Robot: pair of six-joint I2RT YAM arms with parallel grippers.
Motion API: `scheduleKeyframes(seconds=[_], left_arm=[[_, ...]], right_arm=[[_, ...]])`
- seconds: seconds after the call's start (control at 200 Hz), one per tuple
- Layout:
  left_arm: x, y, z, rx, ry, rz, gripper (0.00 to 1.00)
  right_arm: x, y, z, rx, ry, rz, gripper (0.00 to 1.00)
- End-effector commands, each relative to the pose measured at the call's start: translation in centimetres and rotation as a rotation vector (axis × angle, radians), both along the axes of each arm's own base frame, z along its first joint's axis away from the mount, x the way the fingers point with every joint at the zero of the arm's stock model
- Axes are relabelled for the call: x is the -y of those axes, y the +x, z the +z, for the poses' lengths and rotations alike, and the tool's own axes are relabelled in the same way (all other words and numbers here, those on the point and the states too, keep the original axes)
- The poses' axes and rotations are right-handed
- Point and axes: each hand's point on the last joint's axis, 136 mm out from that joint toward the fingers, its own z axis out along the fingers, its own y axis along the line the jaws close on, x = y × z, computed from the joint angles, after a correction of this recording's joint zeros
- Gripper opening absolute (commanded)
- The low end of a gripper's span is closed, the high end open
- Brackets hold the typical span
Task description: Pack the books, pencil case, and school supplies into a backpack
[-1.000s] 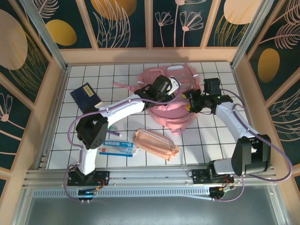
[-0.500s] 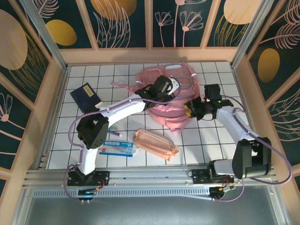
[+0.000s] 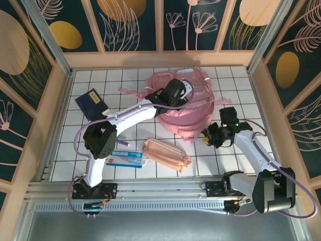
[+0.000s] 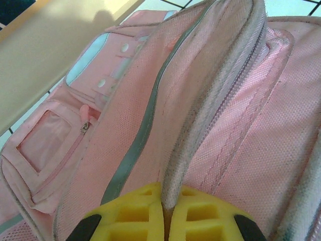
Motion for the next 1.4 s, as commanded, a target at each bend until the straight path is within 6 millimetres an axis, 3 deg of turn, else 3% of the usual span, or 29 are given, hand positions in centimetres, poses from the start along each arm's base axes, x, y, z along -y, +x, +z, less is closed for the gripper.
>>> scheduleKeyframes(seconds=[0.0, 0.12, 0.2, 0.345, 0.495, 0.651, 0.801, 0.936, 1.036, 1.276, 1.391], left_arm=[[0.5, 1.6, 2.9, 0.061, -0.093, 0.039, 0.0], [0.5, 1.5, 2.9, 0.061, -0.087, 0.029, 0.0], [0.5, 1.4, 2.7, 0.058, -0.081, 0.028, 0.0], [0.4, 1.3, 2.3, 0.05, -0.075, 0.024, 0.0], [0.3, 1.2, 2.0, 0.049, -0.075, 0.022, 0.0], [0.2, 1.2, 1.4, 0.051, -0.061, 0.023, 0.0], [-0.3, 1.9, -0.2, 0.04, -0.025, 0.057, 0.0], [-0.4, 2.1, -1.1, 0.027, -0.022, 0.069, 0.0], [-0.2, 2.1, -1.2, 0.018, -0.036, 0.067, 0.0], [0.5, 1.4, 0.0, -0.026, -0.114, 0.035, 0.0], [0.9, 0.6, -0.6, -0.119, -0.161, -0.012, 0.0]], right_arm=[[0.0, 2.5, 4.0, 0.134, -0.009, -0.013, 0.34], [0.3, 6.2, 8.9, 0.279, 0.004, -0.08, 0.46], [-0.7, 8.2, 10.3, 0.313, 0.088, -0.107, 0.51], [-3.2, 10.5, 9.7, 0.275, 0.181, -0.105, 0.54], [-3.8, 11.7, 8.2, 0.249, 0.163, -0.114, 0.54], [-4.0, 11.4, 6.1, 0.203, 0.156, -0.106, 0.43], [-3.1, 9.4, 4.2, 0.158, 0.108, -0.101, 0.36], [-2.6, 7.3, 2.4, 0.115, 0.101, -0.106, 0.14], [-2.4, 7.2, 2.2, 0.129, 0.094, -0.101, 0.0], [-3.5, 9.7, 3.4, 0.226, 0.125, -0.04, 0.0], [-2.6, 10.4, 3.8, 0.281, 0.075, -0.059, 0.0]])
